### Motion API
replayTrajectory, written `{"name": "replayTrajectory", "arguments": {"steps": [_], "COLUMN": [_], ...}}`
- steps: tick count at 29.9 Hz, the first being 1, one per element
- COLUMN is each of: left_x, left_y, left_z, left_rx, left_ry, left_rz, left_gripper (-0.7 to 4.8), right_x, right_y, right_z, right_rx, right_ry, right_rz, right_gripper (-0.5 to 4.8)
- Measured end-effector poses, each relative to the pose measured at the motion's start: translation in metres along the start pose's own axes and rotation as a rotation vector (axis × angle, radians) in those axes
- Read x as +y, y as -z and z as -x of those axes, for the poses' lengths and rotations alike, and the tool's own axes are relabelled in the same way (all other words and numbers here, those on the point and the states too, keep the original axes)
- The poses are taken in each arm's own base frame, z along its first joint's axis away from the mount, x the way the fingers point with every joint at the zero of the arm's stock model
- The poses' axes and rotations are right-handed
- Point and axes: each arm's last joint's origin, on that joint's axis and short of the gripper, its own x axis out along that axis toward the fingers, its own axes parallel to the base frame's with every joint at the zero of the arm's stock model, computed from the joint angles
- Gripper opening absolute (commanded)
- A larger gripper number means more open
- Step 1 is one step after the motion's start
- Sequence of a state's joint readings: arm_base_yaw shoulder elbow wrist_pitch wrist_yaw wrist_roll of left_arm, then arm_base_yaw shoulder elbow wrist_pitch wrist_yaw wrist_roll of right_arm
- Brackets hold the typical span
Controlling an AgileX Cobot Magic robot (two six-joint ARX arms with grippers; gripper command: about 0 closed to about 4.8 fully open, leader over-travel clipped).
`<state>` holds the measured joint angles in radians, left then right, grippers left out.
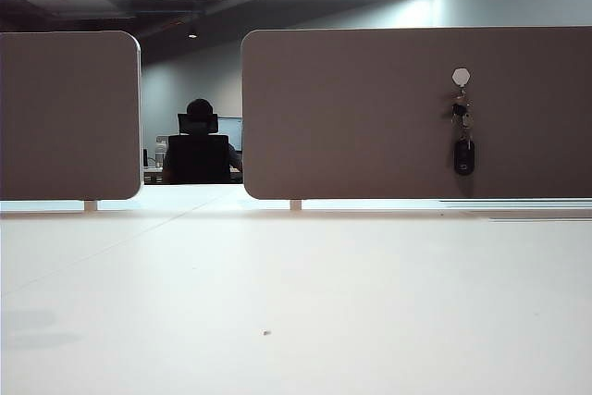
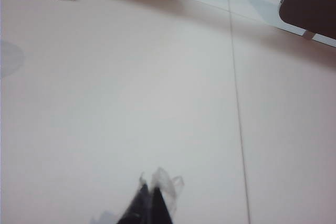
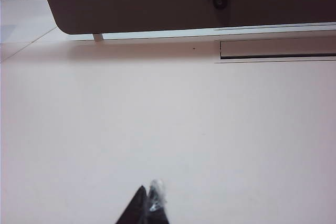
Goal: Hang the bunch of keys on the hook.
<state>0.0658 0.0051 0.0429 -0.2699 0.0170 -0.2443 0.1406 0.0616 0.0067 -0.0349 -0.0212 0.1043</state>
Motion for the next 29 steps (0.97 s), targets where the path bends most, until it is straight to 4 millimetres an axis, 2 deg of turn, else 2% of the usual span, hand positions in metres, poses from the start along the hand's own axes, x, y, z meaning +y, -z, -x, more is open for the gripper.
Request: {"name": "replayTrajectory", "arguments": {"steps": [18, 29], "left_x": [0.0, 0.0], "left_y": [0.0, 0.0], "left_z": [0.0, 0.0], "left_rx": [0.0, 0.0], "left_ry": [0.0, 0.001], "left_rz": [0.0, 0.0], "left_gripper": [-0.05, -0.05], "right_x": [0.0, -0.013], "right_y": [0.0, -0.007], "right_z": [0.0, 0.005], "right_rx": [0.0, -0.089], "right_ry": [0.002, 0.131], "right_rz": [0.0, -0.006], "right_gripper": [-0.05, -0.05]}}
